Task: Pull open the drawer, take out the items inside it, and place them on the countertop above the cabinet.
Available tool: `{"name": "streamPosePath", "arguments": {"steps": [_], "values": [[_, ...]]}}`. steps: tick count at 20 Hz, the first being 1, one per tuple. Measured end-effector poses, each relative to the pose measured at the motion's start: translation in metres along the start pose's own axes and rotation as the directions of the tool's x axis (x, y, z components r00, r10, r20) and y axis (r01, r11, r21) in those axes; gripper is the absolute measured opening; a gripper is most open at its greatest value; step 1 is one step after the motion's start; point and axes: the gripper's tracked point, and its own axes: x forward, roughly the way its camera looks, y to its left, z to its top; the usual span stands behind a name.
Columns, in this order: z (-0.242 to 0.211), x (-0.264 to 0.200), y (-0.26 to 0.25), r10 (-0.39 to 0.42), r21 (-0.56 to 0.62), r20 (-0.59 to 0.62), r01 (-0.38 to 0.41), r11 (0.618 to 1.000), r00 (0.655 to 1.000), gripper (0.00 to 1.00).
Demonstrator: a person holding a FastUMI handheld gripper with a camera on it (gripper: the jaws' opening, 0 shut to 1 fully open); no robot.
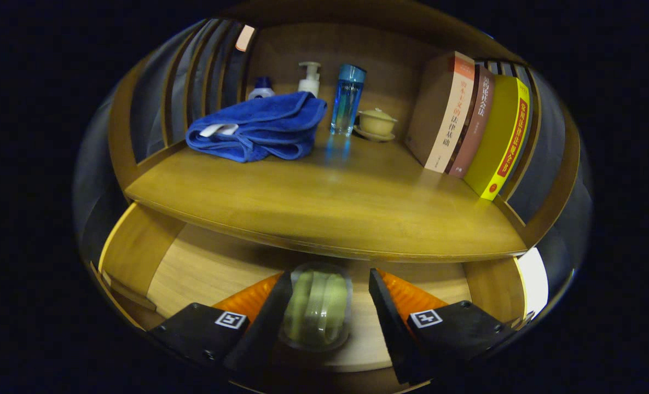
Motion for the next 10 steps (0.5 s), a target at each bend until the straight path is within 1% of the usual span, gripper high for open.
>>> {"name": "streamPosePath", "arguments": {"steps": [2, 5, 6, 7, 8, 10], "values": [[-0.004, 0.004, 0.006, 0.023, -0.013, -0.019, -0.024, 1.000, 1.000, 0.87], [-0.018, 0.009, 0.013, 0.055, -0.040, -0.084, -0.058, 0.997, 0.995, 0.76], [-0.021, 0.011, 0.013, 0.057, -0.036, -0.096, -0.061, 0.997, 0.994, 0.69], [-0.024, 0.012, 0.013, 0.064, -0.029, -0.108, -0.068, 0.997, 0.992, 0.66], [-0.029, 0.015, 0.015, 0.078, -0.013, -0.131, -0.080, 0.997, 0.988, 0.58], [-0.034, 0.017, 0.019, 0.106, 0.040, -0.160, -0.101, 0.994, 0.981, 0.49]]}}
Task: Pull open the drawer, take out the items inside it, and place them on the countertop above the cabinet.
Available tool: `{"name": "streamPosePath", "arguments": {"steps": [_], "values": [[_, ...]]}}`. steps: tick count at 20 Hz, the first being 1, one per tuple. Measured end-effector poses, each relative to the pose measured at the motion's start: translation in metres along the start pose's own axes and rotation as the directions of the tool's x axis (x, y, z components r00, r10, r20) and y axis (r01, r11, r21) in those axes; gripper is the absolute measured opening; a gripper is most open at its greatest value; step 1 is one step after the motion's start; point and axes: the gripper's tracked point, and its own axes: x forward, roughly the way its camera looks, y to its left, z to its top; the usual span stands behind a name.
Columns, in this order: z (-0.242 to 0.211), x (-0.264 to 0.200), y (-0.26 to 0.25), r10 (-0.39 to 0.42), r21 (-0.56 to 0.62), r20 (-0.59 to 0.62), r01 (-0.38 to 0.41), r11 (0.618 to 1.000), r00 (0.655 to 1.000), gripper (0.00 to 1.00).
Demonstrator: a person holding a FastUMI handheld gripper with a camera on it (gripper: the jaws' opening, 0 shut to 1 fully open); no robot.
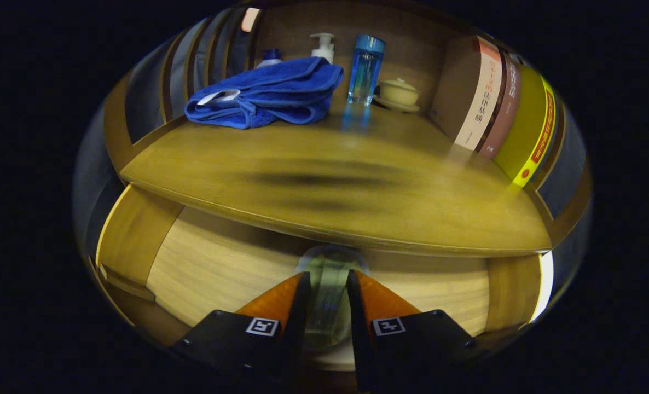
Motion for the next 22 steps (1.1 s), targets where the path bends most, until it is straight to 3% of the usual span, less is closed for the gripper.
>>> {"name": "streamPosePath", "arguments": {"steps": [5, 7, 11, 19, 22], "values": [[0.007, 0.001, 0.005, 0.028, -0.009, 0.030, -0.027, 1.000, 0.999, 0.46], [0.007, 0.002, 0.004, 0.028, 0.002, 0.033, -0.029, 1.000, 0.999, 0.30], [0.009, 0.003, 0.005, 0.033, -0.027, 0.045, -0.031, 0.999, 0.998, 0.24], [0.013, -0.017, 0.005, 0.011, 0.004, 0.109, -0.011, 1.000, 0.994, 0.23], [0.023, -0.039, 0.010, 0.005, 0.046, 0.183, -0.014, 0.999, 0.983, 0.23]]}}
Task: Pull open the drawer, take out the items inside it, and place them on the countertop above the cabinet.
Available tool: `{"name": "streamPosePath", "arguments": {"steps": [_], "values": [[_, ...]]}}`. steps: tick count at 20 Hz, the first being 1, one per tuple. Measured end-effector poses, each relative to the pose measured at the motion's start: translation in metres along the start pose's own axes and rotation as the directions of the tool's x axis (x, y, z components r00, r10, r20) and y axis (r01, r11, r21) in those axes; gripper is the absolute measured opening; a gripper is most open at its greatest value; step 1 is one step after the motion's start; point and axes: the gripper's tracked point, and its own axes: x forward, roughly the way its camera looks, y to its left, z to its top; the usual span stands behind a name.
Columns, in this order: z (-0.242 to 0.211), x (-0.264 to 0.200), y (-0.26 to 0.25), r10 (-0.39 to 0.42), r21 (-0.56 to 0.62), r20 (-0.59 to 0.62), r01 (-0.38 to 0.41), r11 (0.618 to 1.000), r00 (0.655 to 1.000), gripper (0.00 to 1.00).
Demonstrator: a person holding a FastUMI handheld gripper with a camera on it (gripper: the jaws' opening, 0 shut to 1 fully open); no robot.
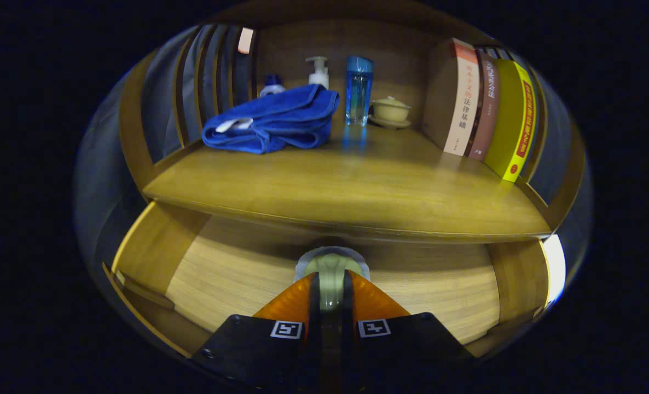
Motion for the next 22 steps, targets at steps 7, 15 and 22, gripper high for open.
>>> {"name": "streamPosePath", "arguments": {"steps": [7, 15, 22], "values": [[0.040, -0.066, -0.004, -0.025, -0.047, 0.182, 0.035, 0.998, 0.983, 0.23], [0.126, -0.093, 0.008, -0.020, -0.025, 0.337, 0.030, 0.999, 0.941, 0.23], [0.182, -0.031, -0.030, -0.111, 0.085, 0.298, 0.090, 0.992, 0.948, 0.23]]}}
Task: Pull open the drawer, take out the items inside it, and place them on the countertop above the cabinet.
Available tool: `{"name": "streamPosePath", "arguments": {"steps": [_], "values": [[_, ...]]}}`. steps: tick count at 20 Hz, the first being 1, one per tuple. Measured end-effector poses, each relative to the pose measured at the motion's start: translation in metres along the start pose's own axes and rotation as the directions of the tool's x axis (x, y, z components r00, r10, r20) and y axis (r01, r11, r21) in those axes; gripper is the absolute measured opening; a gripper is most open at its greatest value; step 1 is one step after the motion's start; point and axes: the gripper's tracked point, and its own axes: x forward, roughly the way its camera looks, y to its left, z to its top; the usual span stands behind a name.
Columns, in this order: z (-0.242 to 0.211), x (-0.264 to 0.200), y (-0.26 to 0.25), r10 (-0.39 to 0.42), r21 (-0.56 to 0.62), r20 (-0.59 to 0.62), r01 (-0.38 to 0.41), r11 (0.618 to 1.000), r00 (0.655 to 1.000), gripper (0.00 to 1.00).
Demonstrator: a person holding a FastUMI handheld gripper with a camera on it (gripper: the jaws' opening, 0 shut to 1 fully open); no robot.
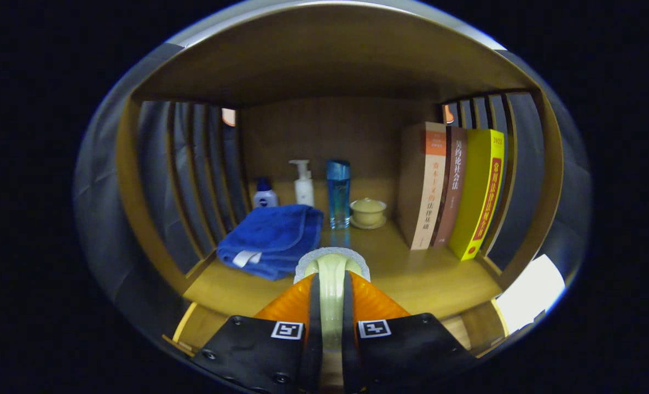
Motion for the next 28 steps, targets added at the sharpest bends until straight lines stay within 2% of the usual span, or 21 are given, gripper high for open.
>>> {"name": "streamPosePath", "arguments": {"steps": [4, 9, 13, 17, 20, 24, 28], "values": [[-0.007, 0.035, -0.004, -0.023, -0.026, -0.056, 0.022, 0.999, 0.998, 0.23], [-0.037, 0.061, -0.011, -0.062, -0.012, -0.149, 0.061, 0.998, 0.987, 0.23], [-0.035, 0.068, -0.008, -0.067, -0.041, -0.142, 0.062, 0.997, 0.988, 0.24], [-0.043, 0.073, -0.007, -0.069, -0.027, -0.151, 0.065, 0.998, 0.986, 0.30], [-0.048, 0.076, -0.007, -0.061, -0.001, -0.150, 0.062, 0.998, 0.987, 0.42], [-0.053, 0.076, -0.009, -0.060, 0.012, -0.156, 0.063, 0.998, 0.986, 0.79], [-0.052, 0.070, -0.005, -0.047, -0.006, -0.146, 0.046, 0.999, 0.988, 0.90]]}}
